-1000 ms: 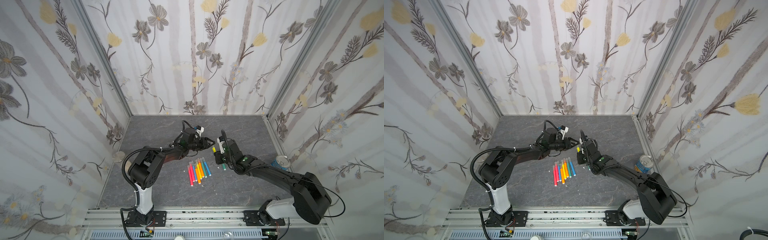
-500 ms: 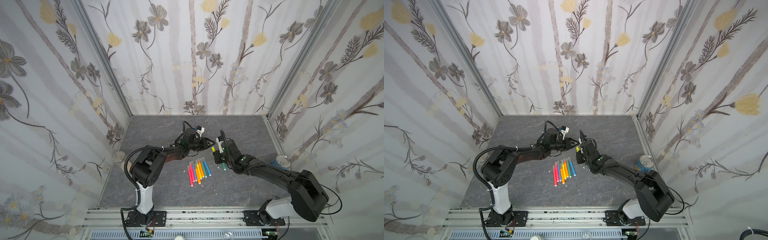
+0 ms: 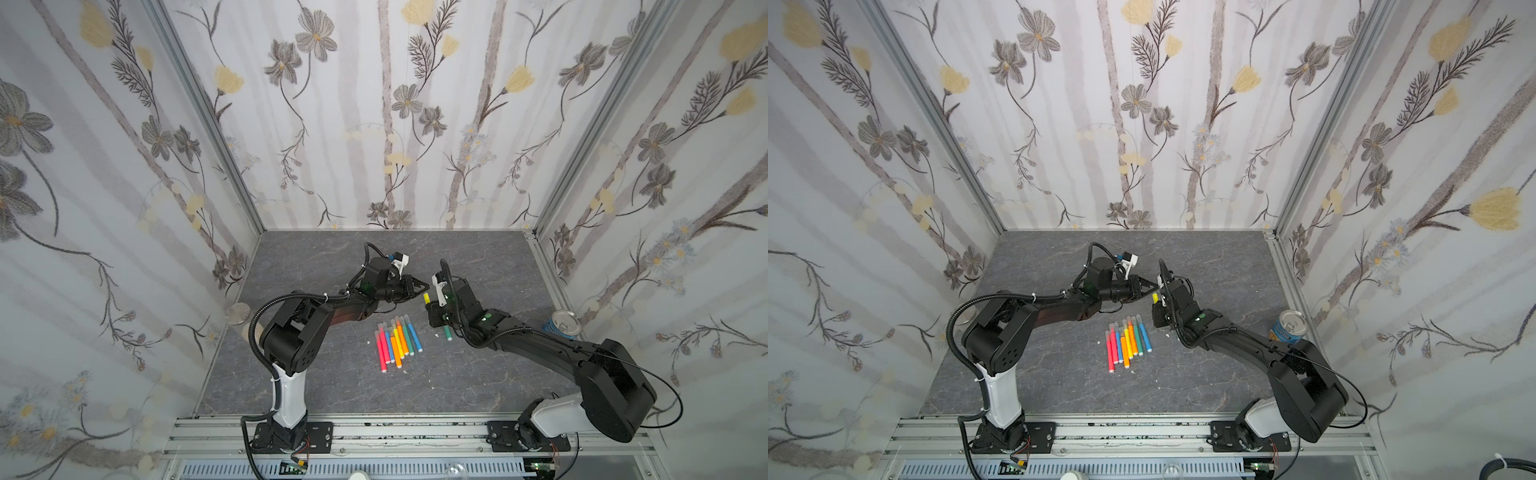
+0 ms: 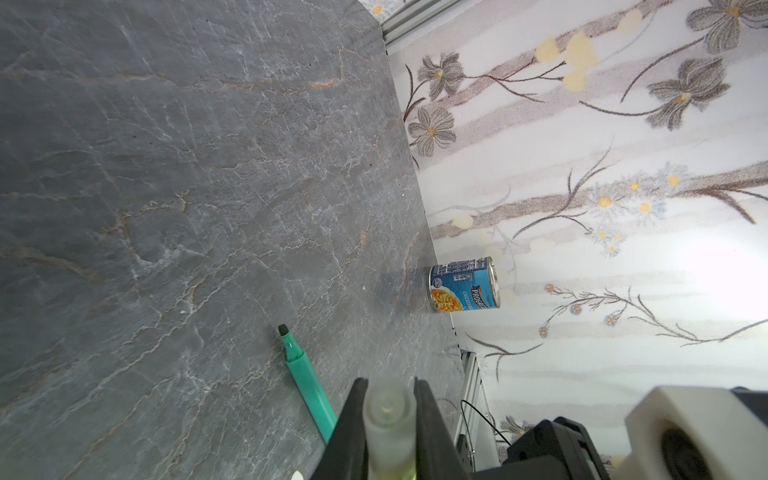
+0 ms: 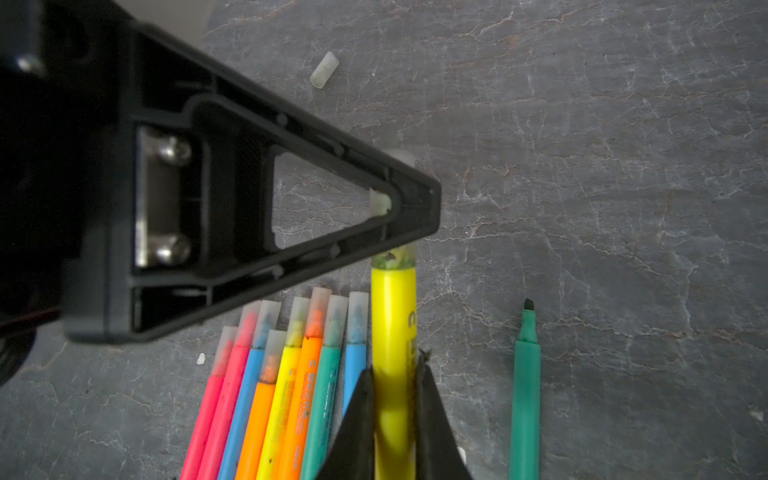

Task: Open the pen caps
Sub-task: 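Lift the yellow highlighter with the right gripper while the left gripper approaches its cap, then close the left gripper on the yellow highlighter's clear cap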

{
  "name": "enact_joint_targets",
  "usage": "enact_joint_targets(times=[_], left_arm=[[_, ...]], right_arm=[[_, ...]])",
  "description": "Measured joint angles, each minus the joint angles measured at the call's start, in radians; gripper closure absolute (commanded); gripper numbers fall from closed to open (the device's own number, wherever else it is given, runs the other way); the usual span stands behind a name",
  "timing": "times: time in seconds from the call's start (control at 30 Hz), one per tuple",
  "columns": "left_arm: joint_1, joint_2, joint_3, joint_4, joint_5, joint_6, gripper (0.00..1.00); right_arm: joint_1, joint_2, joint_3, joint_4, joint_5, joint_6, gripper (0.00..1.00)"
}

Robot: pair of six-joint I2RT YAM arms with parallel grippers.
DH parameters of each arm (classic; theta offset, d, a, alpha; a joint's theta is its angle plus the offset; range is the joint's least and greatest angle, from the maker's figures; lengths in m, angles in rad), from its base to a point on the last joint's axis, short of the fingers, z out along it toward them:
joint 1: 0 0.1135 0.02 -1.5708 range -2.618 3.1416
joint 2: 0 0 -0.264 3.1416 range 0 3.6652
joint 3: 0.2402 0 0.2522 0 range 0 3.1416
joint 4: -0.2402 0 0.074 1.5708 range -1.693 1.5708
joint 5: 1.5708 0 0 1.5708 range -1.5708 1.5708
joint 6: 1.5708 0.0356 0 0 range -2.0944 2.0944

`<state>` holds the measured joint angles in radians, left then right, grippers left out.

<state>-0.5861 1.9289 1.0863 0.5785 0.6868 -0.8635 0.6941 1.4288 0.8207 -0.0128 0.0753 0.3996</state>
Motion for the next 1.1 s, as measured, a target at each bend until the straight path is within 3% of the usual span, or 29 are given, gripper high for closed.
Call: enact_joint_targets(times=[0.13, 0.4, 0.73, 1.1], left_arm=[[0.000, 0.000, 0.000, 0.000, 0.004, 0.000, 0.93], [0.000, -0.006, 0.000, 0.000, 0.026, 0.000, 0.97], [0.001, -0.011, 0.029, -0.038, 0.034, 0.030, 1.00], [0.030, -0.012, 0.045, -0.106, 0.071, 0.066, 1.00]], right_arm=[[0.000, 0.001, 0.000, 0.001, -0.011, 0.000, 0.78], [-0.003, 0.020, 0.002, 0.018, -0.025, 0.000, 0.73], [-0.014, 0.036, 0.014, 0.032, -0.042, 0.004, 0.99], [-0.013, 0.034, -0.023, 0.085, -0.069, 0.007, 1.00]])
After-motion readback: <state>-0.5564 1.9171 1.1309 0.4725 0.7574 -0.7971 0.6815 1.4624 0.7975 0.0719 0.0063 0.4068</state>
